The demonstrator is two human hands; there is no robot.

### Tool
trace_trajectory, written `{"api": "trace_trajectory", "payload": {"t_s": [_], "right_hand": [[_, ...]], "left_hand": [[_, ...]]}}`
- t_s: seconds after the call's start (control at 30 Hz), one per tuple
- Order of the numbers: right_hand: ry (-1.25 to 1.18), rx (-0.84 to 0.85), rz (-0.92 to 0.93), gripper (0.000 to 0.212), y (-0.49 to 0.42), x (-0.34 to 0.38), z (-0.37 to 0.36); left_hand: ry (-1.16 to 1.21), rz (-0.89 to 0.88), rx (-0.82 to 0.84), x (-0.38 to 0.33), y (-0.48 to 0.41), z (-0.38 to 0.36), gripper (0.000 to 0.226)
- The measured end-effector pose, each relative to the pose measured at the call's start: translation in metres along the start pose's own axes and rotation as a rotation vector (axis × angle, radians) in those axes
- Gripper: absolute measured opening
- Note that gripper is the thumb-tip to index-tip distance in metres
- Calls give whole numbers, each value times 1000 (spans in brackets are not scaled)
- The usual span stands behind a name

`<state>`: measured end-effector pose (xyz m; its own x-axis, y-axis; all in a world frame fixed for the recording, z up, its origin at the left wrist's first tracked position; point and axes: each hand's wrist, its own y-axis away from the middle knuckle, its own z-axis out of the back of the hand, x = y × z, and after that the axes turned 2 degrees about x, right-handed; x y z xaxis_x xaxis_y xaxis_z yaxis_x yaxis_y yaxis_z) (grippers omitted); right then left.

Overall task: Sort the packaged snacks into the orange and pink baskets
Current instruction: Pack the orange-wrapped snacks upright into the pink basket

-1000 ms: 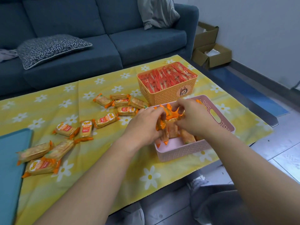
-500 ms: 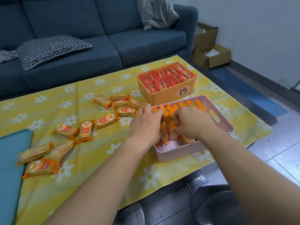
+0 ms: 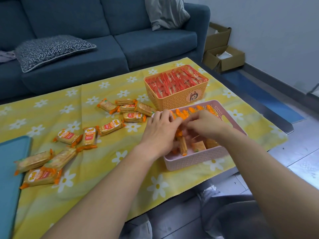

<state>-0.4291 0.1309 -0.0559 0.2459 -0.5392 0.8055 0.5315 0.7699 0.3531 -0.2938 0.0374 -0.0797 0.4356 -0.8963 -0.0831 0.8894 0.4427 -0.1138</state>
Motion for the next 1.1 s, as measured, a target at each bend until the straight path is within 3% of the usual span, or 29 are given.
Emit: {"api": "trace_trajectory", "payload": {"t_s": [0.07, 0.2, 0.37, 0.57, 0.73, 0.93, 1.03, 1.1], "right_hand": [[111, -98, -9, 18, 0, -5, 10], [663, -157, -58, 12, -3, -19, 4], [876, -189, -127, 22, -4, -20, -20], [673, -64, -130, 21, -4, -18, -4], [513, -99, -67, 24, 4, -14, 3], [549, -154, 13, 27, -5, -21, -16], [541, -8, 32, 18, -6, -21, 0], [484, -17, 29, 9, -3, -23, 22]], "left_hand": [[-1, 15, -13, 0, -1, 0, 42], [32, 37, -11, -4, -1, 2, 35], [4, 66, -29, -8, -3, 2, 34], [-8, 98, -53, -11, -4, -1, 31], [-9, 107, -71, -12, -6, -5, 29], [30, 18, -112, -19, -9, -4, 61], [51, -14, -49, -19, -8, -7, 52], [23, -6, -49, -18, -10, -8, 39]]}}
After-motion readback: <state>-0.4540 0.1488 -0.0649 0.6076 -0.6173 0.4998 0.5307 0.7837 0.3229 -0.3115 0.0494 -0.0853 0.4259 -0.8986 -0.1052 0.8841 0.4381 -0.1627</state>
